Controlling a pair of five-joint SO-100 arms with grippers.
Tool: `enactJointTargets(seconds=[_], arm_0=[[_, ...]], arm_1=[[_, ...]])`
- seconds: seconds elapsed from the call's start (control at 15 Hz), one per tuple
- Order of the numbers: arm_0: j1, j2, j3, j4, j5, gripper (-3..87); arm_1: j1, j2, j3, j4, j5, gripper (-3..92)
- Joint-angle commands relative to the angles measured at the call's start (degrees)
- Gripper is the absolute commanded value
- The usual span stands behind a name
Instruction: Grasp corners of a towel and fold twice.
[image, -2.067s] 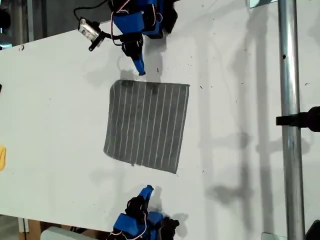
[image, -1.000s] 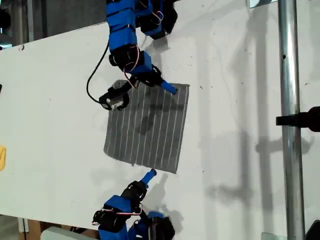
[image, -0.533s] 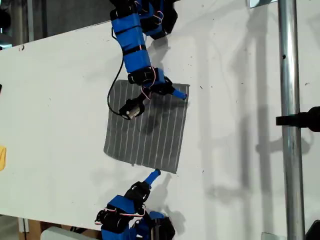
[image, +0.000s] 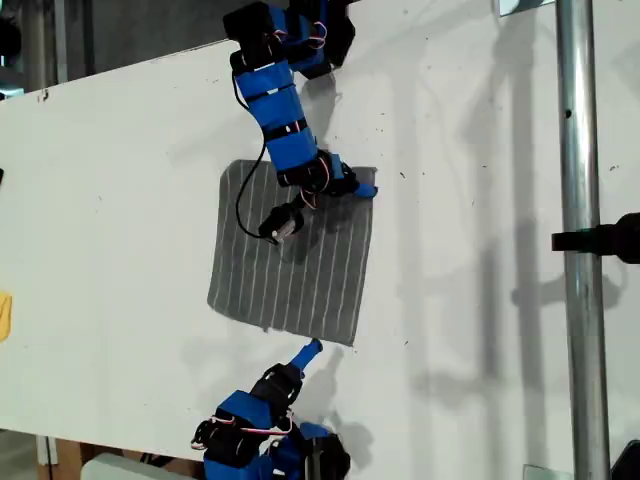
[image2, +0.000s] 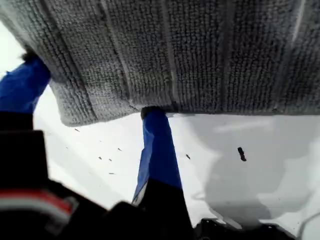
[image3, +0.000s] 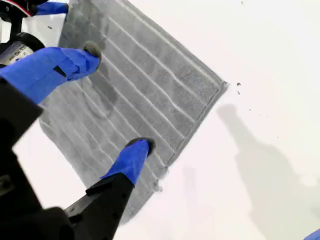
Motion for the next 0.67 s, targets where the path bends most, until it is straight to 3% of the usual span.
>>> enactJointTargets(seconds=[0.0, 0.07, 0.6], arm_0=[[0.7, 1.23, -0.62, 0.53, -0.53, 28.9], [0.79, 1.14, -0.53, 0.53, -0.79, 28.8], [0.79, -13.89, -8.35, -0.44, -0.26, 30.2]], arm_1=[[0.88, -0.26, -1.32, 0.44, 1.58, 6.9], [0.88, -0.26, -1.49, 0.62, 1.85, -0.2], [0.44, 0.18, -4.75, 2.55, 1.23, -0.2]])
